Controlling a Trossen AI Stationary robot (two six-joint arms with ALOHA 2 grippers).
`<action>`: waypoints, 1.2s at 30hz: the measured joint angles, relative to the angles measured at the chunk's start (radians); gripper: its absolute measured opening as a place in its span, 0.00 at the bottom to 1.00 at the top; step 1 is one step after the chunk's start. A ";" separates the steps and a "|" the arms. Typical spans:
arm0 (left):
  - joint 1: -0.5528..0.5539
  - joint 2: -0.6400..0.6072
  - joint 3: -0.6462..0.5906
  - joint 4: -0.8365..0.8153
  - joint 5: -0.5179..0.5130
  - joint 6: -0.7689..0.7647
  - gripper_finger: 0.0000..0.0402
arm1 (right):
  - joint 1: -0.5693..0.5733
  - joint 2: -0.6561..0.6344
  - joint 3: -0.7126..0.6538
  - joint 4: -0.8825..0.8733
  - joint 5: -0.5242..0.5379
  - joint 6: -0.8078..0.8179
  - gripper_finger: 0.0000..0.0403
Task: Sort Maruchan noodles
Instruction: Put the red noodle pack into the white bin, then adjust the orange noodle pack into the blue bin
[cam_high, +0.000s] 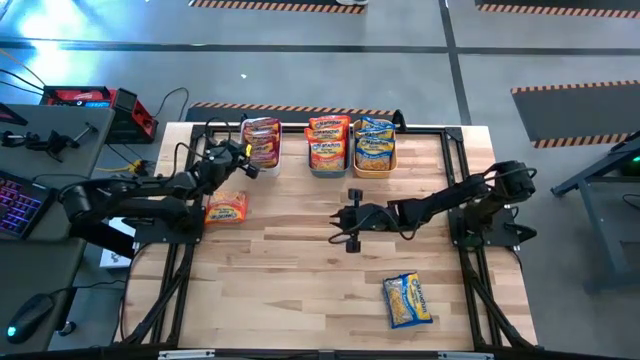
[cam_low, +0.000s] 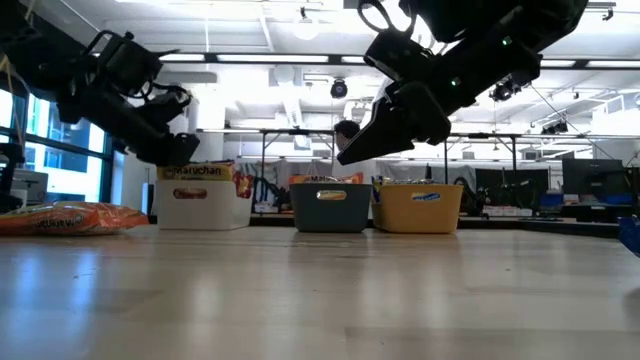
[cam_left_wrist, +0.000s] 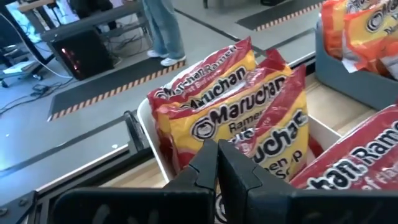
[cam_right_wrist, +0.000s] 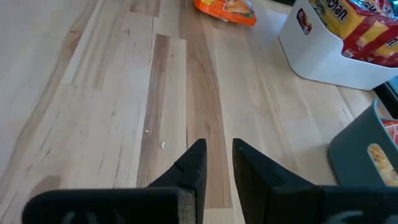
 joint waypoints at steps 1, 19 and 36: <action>0.007 0.005 -0.006 0.016 0.005 -0.001 0.00 | -0.004 0.000 0.000 0.000 -0.006 0.000 0.14; -0.157 -0.143 0.315 -0.579 0.117 0.105 0.00 | -0.060 0.000 -0.057 0.038 -0.015 -0.084 0.06; -0.493 0.043 0.481 -1.264 0.360 -0.303 0.32 | -0.260 -0.100 -0.240 0.355 -0.174 -0.229 0.01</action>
